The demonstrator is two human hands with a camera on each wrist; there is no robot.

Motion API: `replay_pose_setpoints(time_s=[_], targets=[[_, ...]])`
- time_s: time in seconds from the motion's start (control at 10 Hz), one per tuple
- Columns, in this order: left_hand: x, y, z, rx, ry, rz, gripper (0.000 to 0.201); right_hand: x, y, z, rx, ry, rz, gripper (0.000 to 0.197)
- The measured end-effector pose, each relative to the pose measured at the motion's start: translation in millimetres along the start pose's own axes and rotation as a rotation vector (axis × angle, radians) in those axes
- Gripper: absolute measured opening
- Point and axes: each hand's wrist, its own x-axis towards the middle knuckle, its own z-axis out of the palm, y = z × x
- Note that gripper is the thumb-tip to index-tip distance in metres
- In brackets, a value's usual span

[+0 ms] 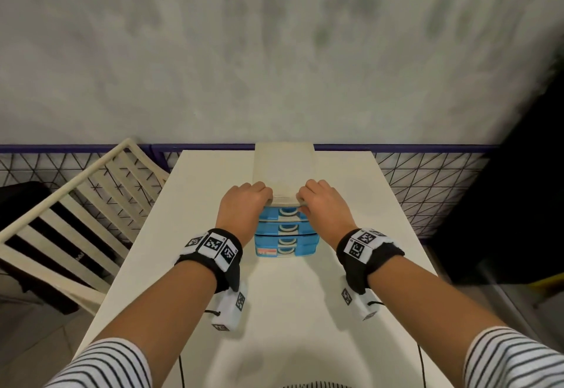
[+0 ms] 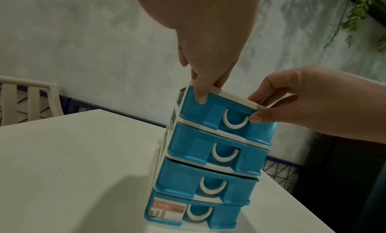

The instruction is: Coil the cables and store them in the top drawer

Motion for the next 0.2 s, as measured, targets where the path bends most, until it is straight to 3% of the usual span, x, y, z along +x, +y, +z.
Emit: replay_pose_setpoints(time_s=[0.1, 0.2], targets=[[3.1, 0.2, -4.6, -0.092, -0.020, -0.028, 0.018, 4.3, -1.8, -6.4, 0.017, -0.044, 0.004, 0.012], [0.3, -3.1, -14.7, -0.331, -0.127, -0.166, 0.028, -0.3, -2.2, -14.9, 0.175, -0.098, 0.122, 0.032]])
